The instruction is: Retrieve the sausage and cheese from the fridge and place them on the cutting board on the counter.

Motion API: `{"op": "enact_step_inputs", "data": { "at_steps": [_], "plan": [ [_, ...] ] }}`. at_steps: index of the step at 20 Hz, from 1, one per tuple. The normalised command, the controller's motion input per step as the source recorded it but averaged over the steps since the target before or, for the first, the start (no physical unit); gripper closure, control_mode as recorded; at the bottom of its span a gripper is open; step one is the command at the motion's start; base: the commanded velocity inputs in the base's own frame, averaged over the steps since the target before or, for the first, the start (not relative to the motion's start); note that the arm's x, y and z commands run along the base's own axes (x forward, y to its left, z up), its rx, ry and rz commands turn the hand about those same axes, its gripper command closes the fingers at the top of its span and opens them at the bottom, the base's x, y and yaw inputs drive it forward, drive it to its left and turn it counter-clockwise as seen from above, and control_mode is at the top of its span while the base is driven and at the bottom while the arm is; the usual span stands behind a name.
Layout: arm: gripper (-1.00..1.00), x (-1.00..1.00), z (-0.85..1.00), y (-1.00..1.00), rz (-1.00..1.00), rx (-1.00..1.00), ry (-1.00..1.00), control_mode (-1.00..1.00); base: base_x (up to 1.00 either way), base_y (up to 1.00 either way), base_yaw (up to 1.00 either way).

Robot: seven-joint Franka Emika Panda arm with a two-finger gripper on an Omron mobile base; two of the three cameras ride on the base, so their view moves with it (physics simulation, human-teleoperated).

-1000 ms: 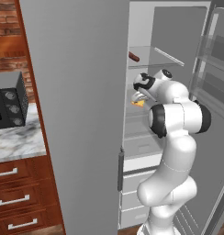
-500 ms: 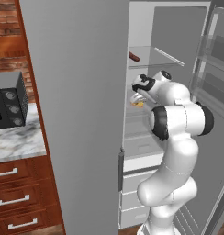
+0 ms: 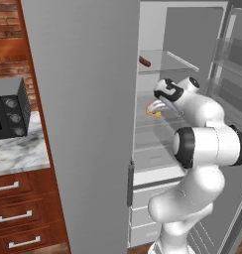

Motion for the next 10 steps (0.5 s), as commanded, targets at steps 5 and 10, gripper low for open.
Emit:
{"op": "enact_step_inputs", "data": {
  "at_steps": [5,10],
  "plan": [
    [1.0,-0.92,0.01,0.02,-0.04,-0.02,0.0,-1.0,0.0,0.0,0.0],
    [1.0,-0.8,0.03,0.01,-0.03,-0.01,0.08,-1.0,0.0,0.0,0.0]
  ]
}}
